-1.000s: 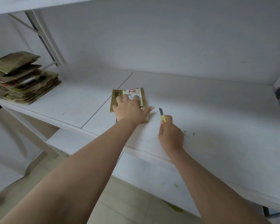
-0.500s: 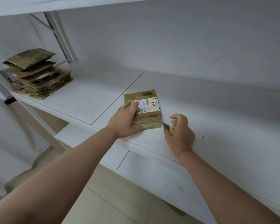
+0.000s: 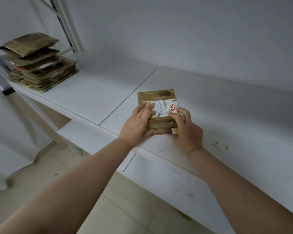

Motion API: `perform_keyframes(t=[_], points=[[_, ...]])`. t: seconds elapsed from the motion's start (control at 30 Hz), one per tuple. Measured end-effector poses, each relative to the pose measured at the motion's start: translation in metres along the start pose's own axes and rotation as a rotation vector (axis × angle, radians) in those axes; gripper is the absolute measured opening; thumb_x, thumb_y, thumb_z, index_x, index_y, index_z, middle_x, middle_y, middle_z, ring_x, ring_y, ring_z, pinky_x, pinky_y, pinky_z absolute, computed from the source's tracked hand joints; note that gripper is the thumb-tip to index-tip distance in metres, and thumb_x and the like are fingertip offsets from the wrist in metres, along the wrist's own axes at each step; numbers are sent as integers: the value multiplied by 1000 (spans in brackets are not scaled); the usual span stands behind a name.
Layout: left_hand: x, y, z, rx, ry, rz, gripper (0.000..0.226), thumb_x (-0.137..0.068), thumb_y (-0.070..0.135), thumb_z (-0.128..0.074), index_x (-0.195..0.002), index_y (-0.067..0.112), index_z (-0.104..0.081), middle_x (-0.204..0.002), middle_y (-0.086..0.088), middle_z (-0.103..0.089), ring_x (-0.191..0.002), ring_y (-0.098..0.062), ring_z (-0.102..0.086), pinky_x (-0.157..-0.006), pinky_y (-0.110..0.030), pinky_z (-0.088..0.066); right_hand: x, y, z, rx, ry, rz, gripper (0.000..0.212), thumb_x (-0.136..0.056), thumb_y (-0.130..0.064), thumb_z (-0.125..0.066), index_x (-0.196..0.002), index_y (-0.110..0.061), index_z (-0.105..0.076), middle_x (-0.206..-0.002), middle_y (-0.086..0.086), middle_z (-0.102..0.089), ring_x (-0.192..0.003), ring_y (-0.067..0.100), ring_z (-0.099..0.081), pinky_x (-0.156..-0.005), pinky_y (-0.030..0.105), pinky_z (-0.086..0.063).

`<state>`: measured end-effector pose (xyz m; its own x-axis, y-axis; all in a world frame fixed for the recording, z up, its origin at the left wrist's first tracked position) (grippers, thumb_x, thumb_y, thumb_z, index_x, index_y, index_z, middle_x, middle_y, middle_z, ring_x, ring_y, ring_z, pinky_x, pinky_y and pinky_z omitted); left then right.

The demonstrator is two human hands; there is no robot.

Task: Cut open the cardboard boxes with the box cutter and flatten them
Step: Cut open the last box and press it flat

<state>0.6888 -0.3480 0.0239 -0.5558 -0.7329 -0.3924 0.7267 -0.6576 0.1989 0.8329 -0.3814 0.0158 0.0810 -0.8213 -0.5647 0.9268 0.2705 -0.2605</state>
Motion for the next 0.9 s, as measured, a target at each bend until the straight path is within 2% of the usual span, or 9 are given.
perform_keyframes(t=[0.1, 0.2, 0.37, 0.47, 0.57, 0.7, 0.8, 0.83, 0.9], points=[[0, -2, -4, -49, 6, -52, 64, -71, 27, -82, -120, 5, -49, -139, -15, -49, -131, -42, -39, -103, -45, -42, -2, 0, 1, 35, 41, 35, 76, -51, -5, -86, -115, -22, -48, -122, 10, -59, -54, 24, -61, -43, 17, -34], [-3, -1, -2, -83, -19, -74, 64, -70, 33, -82, -118, 16, -45, -137, -12, -52, -127, -42, -44, -99, -46, -45, -3, -2, 6, 69, 69, 61, 72, -50, -5, -86, -114, -19, -57, -119, 11, -63, -52, 25, -61, -42, 20, -40], [-18, 3, 22, -175, -97, -84, 54, -67, 48, -79, -109, 23, -57, -129, 2, -59, -120, -33, -54, -78, -43, -55, -13, -1, 17, 165, 19, 83, 60, -54, -21, -88, -110, -22, -67, -113, 3, -64, -49, 24, -59, -39, 24, -42], [-32, 9, 42, -196, -46, -133, 52, -65, 45, -79, -109, 21, -63, -114, 4, -65, -107, -29, -55, -72, -35, -48, -29, 5, 26, 155, -45, 43, 58, -63, -30, -82, -118, -27, -62, -117, -3, -59, -59, 27, -63, -46, 28, -46], [-43, 5, 49, -195, -56, -156, 52, -68, 46, -74, -110, 17, -66, -103, -6, -63, -95, -30, -54, -64, -33, -49, -41, 5, 36, 132, -29, 26, 57, -69, -45, -77, -122, -30, -60, -118, -7, -60, -67, 27, -66, -52, 30, -48], [-45, 1, 43, -266, -163, -195, 72, -74, 64, -41, -112, 7, -66, -88, -12, -61, -70, -33, -61, -57, -34, -51, -52, 3, 35, 107, -135, -63, 66, -76, -60, -63, -133, -32, -43, -131, -13, -54, -90, 25, -66, -69, 34, -51], [-48, -2, 44, -353, -236, -177, 93, -74, 70, -17, -130, 5, -52, -103, -12, -63, -83, -34, -63, -66, -35, -46, -53, -2, 34, 146, -157, -73, 59, -78, -60, -62, -125, -29, -47, -127, -13, -56, -91, 26, -65, -69, 32, -46], [-48, -2, 45, -372, -257, -175, 93, -76, 69, -14, -133, 5, -49, -108, -12, -62, -88, -34, -63, -69, -35, -45, -54, -5, 36, 148, -121, -53, 57, -77, -58, -65, -122, -26, -51, -122, -11, -60, -86, 27, -66, -65, 31, -45], [-47, -2, 42, -412, -282, -165, 79, -88, 63, -24, -139, 6, -42, -116, -10, -59, -97, -31, -61, -76, -35, -43, -53, -11, 38, 156, -35, 47, 54, -70, -51, -76, -110, -17, -60, -105, -4, -67, -66, 27, -67, -53, 28, -40]])
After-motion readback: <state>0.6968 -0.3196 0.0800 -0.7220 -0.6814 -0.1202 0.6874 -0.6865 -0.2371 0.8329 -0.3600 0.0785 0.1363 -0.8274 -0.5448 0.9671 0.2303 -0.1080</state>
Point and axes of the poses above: each hand's wrist, its own x-axis away from the middle knuckle, its own z-axis out of the back of the hand, y = z × x, the point moved 8 cm from there along -x, towards the middle knuckle
